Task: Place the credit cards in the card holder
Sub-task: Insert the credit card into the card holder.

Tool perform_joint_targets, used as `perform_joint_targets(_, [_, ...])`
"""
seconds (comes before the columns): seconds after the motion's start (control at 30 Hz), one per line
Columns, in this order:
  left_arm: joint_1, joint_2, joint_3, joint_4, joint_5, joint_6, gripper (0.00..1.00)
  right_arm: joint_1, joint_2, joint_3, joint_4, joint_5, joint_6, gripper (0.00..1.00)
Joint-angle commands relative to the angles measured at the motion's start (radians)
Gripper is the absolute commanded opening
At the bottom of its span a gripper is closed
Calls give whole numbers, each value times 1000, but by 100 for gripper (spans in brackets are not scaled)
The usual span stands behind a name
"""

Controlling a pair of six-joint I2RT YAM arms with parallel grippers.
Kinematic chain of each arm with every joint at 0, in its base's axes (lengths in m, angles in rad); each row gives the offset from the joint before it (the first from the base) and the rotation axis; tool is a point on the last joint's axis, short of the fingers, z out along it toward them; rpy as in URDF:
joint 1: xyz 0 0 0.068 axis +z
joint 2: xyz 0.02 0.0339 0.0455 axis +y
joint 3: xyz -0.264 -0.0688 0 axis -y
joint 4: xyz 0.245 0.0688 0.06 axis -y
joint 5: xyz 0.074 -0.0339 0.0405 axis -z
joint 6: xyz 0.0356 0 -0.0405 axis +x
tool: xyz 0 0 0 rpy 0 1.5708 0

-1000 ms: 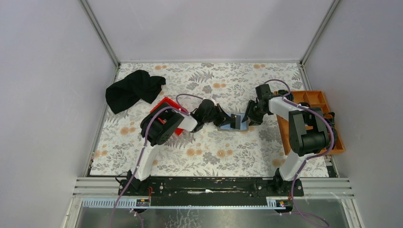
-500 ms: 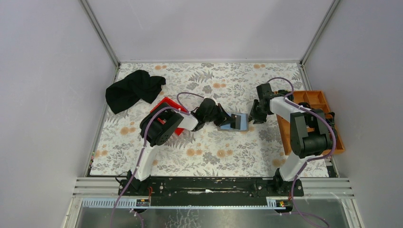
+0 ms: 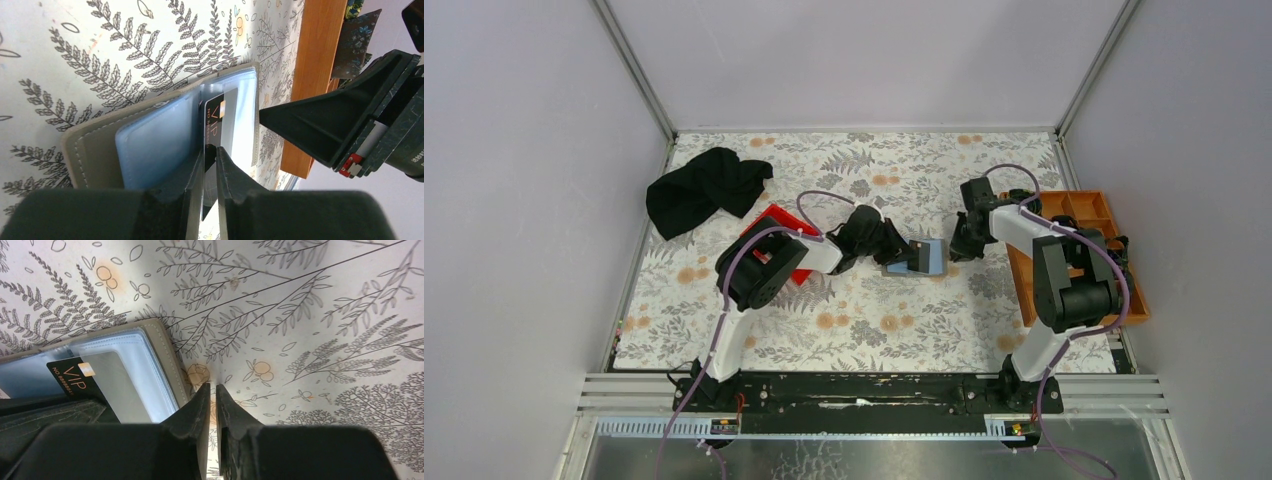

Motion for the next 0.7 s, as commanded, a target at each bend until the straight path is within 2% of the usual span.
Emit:
perform_joint_targets(0.0, [-22,17,-7,-209,-52,79,23,43,16,5,3,35,-13,15])
perform_joint_targets(0.33, [-57,14,64,-350,-109,157,32,96,38,24,-18,70,-24,14])
perform_joint_targets(0.67, [-98,19,150,-483,-154,245,36,134,67,42,-24,73,-27,14])
